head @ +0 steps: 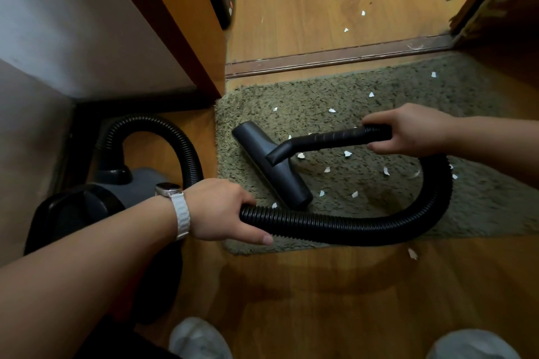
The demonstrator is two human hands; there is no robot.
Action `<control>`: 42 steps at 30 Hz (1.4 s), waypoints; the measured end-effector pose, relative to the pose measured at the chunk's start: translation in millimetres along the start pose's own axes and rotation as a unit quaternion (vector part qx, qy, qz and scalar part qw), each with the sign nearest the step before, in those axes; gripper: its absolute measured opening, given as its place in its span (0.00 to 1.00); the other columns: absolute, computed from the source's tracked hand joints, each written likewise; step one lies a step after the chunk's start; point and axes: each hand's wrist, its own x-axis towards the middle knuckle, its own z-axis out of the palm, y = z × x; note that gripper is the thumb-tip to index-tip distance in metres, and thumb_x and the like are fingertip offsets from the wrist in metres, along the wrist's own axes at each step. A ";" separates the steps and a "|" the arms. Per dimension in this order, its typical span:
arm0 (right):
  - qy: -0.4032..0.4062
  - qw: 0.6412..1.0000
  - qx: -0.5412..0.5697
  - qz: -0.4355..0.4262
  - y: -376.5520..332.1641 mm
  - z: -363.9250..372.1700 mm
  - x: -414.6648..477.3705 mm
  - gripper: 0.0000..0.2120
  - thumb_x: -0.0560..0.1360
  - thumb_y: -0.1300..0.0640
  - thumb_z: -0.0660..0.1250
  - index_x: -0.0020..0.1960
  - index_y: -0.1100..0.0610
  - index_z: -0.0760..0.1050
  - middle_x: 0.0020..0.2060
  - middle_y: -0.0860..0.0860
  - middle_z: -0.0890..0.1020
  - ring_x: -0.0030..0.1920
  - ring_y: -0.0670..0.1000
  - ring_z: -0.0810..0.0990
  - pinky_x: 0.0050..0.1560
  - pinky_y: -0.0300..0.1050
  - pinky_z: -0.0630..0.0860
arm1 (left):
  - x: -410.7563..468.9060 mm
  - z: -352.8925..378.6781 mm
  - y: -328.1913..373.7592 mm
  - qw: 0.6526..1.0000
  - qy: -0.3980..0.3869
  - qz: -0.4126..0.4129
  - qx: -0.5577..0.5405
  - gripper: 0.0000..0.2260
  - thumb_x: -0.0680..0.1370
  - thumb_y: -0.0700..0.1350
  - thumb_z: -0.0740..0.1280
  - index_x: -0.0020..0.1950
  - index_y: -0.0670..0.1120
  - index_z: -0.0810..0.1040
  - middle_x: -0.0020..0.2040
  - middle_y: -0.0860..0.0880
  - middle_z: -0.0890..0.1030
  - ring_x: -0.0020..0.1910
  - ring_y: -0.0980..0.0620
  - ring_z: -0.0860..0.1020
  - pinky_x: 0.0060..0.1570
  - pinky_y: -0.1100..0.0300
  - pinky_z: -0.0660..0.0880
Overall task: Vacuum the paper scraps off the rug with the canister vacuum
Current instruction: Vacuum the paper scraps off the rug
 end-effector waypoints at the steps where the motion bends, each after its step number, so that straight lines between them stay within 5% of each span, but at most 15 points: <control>1: -0.003 1.000 0.002 -0.005 -1.3 0.8 -1.2 0.16 0.73 0.46 0.72 0.60 0.46 0.77 0.31 0.45 0.79 0.31 0.44 0.77 0.37 0.45 0.75 | 0.3 -0.1 1.4 1.000 -0.001 0.001 0.000 0.27 0.67 0.76 0.61 0.37 0.51 0.73 0.31 0.53 0.75 0.32 0.53 0.76 0.37 0.53 0.75; 7: -0.040 0.996 -0.048 -0.071 -10.6 15.2 -5.4 0.13 0.73 0.45 0.70 0.57 0.44 0.75 0.31 0.45 0.78 0.30 0.43 0.75 0.33 0.43 0.72 | -0.7 3.5 5.0 1.000 0.017 0.013 0.012 0.23 0.67 0.75 0.63 0.34 0.55 0.69 0.30 0.55 0.73 0.30 0.57 0.73 0.35 0.58 0.72; 12: -0.070 0.991 -0.057 -0.095 -10.4 31.2 -8.5 0.16 0.72 0.43 0.69 0.58 0.45 0.75 0.36 0.46 0.81 0.37 0.49 0.80 0.40 0.46 0.77 | 0.6 9.6 3.5 0.999 0.032 0.015 0.005 0.25 0.65 0.75 0.64 0.37 0.53 0.73 0.30 0.55 0.75 0.30 0.57 0.75 0.35 0.58 0.74; 19: -0.053 0.995 -0.074 -0.043 -1.0 1.4 -0.7 0.14 0.74 0.45 0.69 0.59 0.44 0.76 0.32 0.43 0.78 0.32 0.44 0.76 0.32 0.40 0.70 | 3.6 13.4 6.1 1.000 0.015 0.008 -0.009 0.21 0.68 0.69 0.69 0.40 0.51 0.74 0.31 0.54 0.76 0.31 0.57 0.75 0.36 0.58 0.74; 24: -0.005 0.999 -0.036 -0.009 6.4 -12.5 5.1 0.18 0.74 0.44 0.70 0.62 0.43 0.75 0.32 0.43 0.78 0.32 0.43 0.76 0.34 0.42 0.75 | 4.0 10.6 8.3 1.000 0.016 0.010 -0.018 0.19 0.68 0.67 0.69 0.42 0.52 0.75 0.33 0.53 0.77 0.33 0.56 0.76 0.38 0.55 0.76; 29: -0.047 0.993 -0.065 -0.090 -10.7 6.3 0.1 0.11 0.73 0.44 0.69 0.53 0.44 0.75 0.31 0.45 0.78 0.31 0.43 0.76 0.33 0.42 0.74 | 1.6 14.8 7.0 1.000 0.010 0.011 -0.005 0.17 0.68 0.65 0.70 0.39 0.54 0.72 0.31 0.55 0.75 0.33 0.58 0.75 0.37 0.59 0.73; 34: -0.098 0.979 -0.096 -0.151 -23.8 33.5 -5.5 0.14 0.71 0.43 0.67 0.54 0.44 0.74 0.35 0.46 0.80 0.36 0.48 0.79 0.37 0.44 0.76 | -1.5 16.0 9.3 1.000 -0.004 0.022 -0.008 0.15 0.68 0.66 0.70 0.33 0.63 0.66 0.30 0.57 0.74 0.30 0.61 0.73 0.35 0.62 0.70; 42: -0.046 0.995 -0.075 -0.050 -0.7 0.0 3.6 0.14 0.73 0.45 0.70 0.58 0.42 0.77 0.31 0.43 0.78 0.31 0.43 0.76 0.33 0.41 0.72 | 3.9 8.1 5.0 1.000 0.012 0.008 -0.019 0.18 0.67 0.67 0.70 0.38 0.54 0.71 0.32 0.55 0.76 0.32 0.58 0.75 0.34 0.59 0.72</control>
